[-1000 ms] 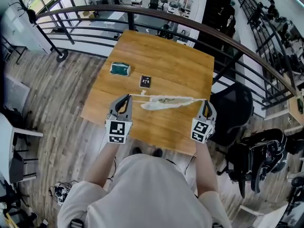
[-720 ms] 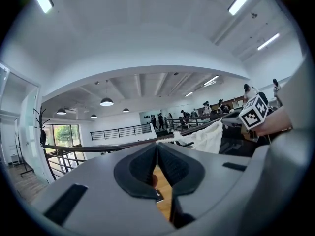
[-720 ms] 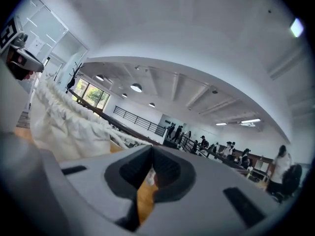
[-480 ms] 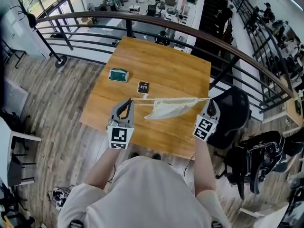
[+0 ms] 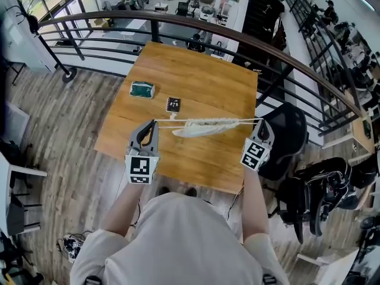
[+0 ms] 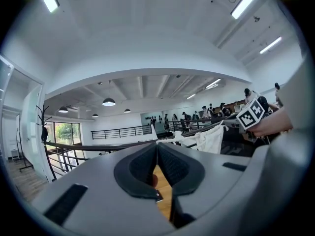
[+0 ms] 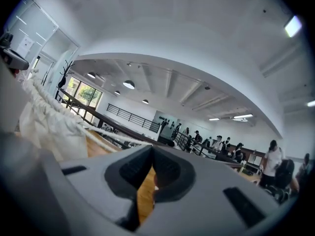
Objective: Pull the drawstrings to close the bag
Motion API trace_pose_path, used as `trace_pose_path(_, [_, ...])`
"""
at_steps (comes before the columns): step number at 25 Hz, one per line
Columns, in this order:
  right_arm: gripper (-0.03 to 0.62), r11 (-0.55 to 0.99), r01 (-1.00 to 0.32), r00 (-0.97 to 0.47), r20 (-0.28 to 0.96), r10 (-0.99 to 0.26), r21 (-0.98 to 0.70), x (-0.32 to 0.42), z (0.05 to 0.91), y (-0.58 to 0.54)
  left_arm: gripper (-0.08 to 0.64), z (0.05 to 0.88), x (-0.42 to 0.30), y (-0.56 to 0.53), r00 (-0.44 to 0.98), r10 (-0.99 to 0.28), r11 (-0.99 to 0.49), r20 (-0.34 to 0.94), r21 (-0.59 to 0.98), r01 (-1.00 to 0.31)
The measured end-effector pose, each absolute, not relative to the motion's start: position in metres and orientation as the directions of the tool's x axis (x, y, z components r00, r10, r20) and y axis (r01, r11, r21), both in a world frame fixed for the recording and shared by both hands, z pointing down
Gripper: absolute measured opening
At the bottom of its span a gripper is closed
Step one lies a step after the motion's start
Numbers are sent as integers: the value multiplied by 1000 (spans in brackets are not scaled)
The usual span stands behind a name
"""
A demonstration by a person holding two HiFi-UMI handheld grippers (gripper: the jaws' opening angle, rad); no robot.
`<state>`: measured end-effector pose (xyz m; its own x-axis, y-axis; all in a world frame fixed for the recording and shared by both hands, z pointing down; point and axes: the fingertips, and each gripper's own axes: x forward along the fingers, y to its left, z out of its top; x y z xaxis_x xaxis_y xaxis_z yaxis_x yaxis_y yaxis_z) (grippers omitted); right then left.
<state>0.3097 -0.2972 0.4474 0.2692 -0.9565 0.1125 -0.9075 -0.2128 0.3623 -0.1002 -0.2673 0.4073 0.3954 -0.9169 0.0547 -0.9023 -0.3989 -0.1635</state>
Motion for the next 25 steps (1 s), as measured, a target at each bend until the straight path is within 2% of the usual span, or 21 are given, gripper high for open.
trace_pose_path(25, [8, -270, -850, 385, 183, -905, 453, 342, 468, -289, 0, 420, -119, -263, 347, -934, -355, 79, -144, -924])
